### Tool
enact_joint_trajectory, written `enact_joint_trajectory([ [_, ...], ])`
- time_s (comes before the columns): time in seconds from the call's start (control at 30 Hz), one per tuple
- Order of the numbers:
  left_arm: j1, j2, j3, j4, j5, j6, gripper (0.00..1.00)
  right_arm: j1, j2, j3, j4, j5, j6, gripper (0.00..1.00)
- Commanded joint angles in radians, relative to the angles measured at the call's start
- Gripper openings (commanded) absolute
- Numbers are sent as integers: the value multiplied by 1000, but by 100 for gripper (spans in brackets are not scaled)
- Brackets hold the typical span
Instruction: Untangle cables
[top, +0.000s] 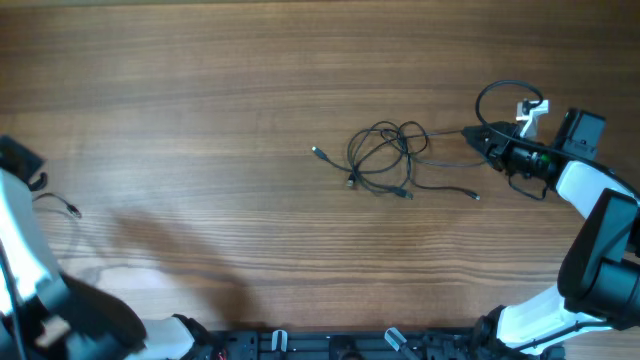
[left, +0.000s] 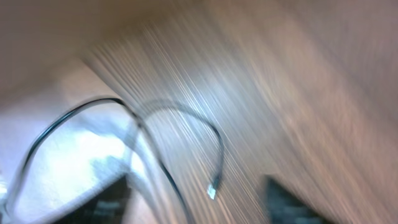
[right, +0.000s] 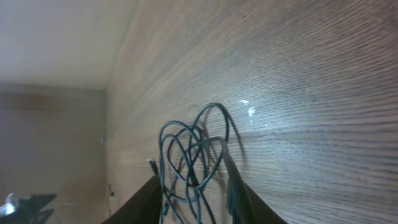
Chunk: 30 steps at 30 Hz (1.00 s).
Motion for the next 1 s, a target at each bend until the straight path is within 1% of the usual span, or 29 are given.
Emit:
enact_joint_trajectory([
  [0.0, 5, 116, 0, -41, 275, -68, 100, 3, 13, 2, -34, 32, -80, 38],
  [0.07, 5, 128, 0, -42, 404, -68, 100, 3, 13, 2, -49, 50, -84, 40],
  [0.2, -12, 92, 0, -45, 516, -66, 100, 3, 13, 2, -54, 50, -93, 46],
  [0.23, -34, 76, 0, -45, 586, -60, 100, 3, 12, 2, -55, 50, -105, 51],
  [0.3, -89, 66, 0, -45, 692, -57, 100, 3, 12, 2, -55, 50, -105, 55],
  [0.37, -174, 67, 0, -49, 746, -32, 100, 4, 12, 2, -55, 49, -110, 59],
  [0.4, -239, 67, 0, -49, 745, -29, 100, 4, 12, 2, -59, 31, -153, 62],
  [0.43, -320, 67, 0, -42, 744, -5, 100, 4, 12, 2, -70, -5, -217, 65],
  [0.5, -458, 70, 0, -22, 743, 43, 100, 5, 12, 2, -104, -34, -294, 68],
  [0.53, -555, 72, 0, -2, 735, 46, 100, 5, 12, 2, -148, -36, -336, 71],
  [0.57, -652, 75, 0, 26, 713, 45, 100, 5, 12, 2, -219, -7, -353, 79],
  [0.6, -734, 78, 0, 52, 687, 45, 100, 5, 12, 2, -286, 99, -315, 92],
  [0.63, -803, 82, 0, 80, 656, 45, 100, 5, 12, 2, -325, 172, -310, 95],
  [0.67, -854, 85, 0, 97, 635, 45, 100, 5, 12, 2, -346, 206, -310, 100],
  [0.7, -925, 93, 0, 119, 595, 45, 100, 5, 10, 2, -369, 204, -335, 100],
  [0.73, -998, 106, 0, 138, 546, 45, 100, 5, 2, 2, -389, 131, -428, 99],
  [0.77, -1041, 118, 0, 151, 507, 44, 100, 5, -10, 2, -406, 50, -505, 99],
  [0.8, -1081, 133, 0, 168, 475, 30, 100, 5, -31, 2, -422, 16, -517, 100],
  [0.87, -1138, 175, 0, 212, 465, -23, 100, 5, -79, 2, -439, 59, -469, 100],
  [0.93, -1187, 230, 0, 264, 465, -37, 100, 5, -179, 2, -462, 214, -380, 100],
  [0.97, -1197, 249, 0, 279, 465, -37, 100, 5, -240, 2, -471, 266, -362, 100],
])
